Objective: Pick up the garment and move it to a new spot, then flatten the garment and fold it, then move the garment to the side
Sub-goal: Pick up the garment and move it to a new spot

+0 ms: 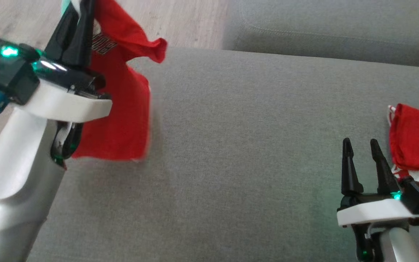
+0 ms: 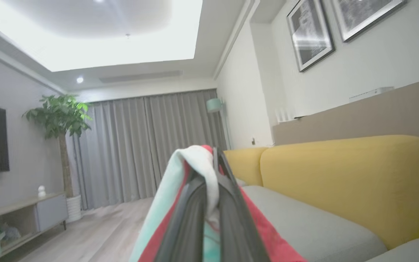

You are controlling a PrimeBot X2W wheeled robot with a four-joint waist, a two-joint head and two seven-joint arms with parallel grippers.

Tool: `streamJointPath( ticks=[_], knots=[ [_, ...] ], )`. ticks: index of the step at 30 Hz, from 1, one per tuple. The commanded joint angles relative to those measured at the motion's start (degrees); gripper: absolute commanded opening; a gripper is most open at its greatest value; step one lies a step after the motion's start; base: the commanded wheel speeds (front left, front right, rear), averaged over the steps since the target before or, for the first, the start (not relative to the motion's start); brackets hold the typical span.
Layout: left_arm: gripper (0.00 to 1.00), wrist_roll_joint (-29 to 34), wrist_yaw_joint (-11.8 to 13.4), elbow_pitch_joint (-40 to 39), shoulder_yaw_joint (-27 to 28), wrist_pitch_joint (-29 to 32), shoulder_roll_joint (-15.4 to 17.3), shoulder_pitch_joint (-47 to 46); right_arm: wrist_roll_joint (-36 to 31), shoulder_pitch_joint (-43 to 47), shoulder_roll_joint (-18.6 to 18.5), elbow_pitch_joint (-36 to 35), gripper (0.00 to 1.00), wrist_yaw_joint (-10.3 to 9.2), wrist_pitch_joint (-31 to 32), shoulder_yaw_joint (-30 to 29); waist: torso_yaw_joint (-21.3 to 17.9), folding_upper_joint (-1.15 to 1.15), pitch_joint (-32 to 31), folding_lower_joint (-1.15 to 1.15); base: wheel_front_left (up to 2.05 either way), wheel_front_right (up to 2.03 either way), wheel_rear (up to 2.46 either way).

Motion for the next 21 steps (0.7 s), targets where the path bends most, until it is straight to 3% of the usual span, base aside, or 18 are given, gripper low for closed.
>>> streamJointPath(
  ticks=[1, 5, 11, 16, 21],
  knots=[
    [0.0, 0.4, 0.4, -2.9, 2.6, 0.5, 2.5, -3.4, 0.4, -1.3, -0.3, -1.9, 1.0, -0.04, -0.6, 1.2, -0.4, 0.0, -0.4, 0.01, 0.0, 0.0, 0.0],
    [0.0, 0.9, 0.7, -10.8, 2.1, 4.0, 3.8, -4.5, 0.8, -1.1, -0.3, -2.0, 1.0, -0.04, -0.6, 1.1, -1.5, 0.0, -1.1, 0.01, 0.0, 0.0, 0.0],
    [0.0, -0.1, -0.8, -17.4, -0.6, 10.4, 3.9, -7.8, 1.1, -1.5, -0.3, -2.0, 1.0, -0.04, -0.6, 0.6, -3.8, 0.0, -0.7, 0.01, 0.0, 0.0, 0.0],
    [0.0, -0.3, -2.8, -15.8, -4.3, 14.7, 4.2, -11.0, 1.6, -3.2, -0.3, -2.2, 1.0, -0.04, -0.6, 1.2, -7.6, 0.0, 1.9, 0.01, 0.0, 0.0, 0.0],
    [0.0, -0.8, -4.4, -9.0, -9.9, 18.4, 5.7, -15.0, 2.6, -6.0, -0.3, -2.6, 1.0, -0.04, -0.6, 3.5, -13.5, 0.0, 7.0, 0.01, 0.0, 0.0, 0.0]
  ],
)
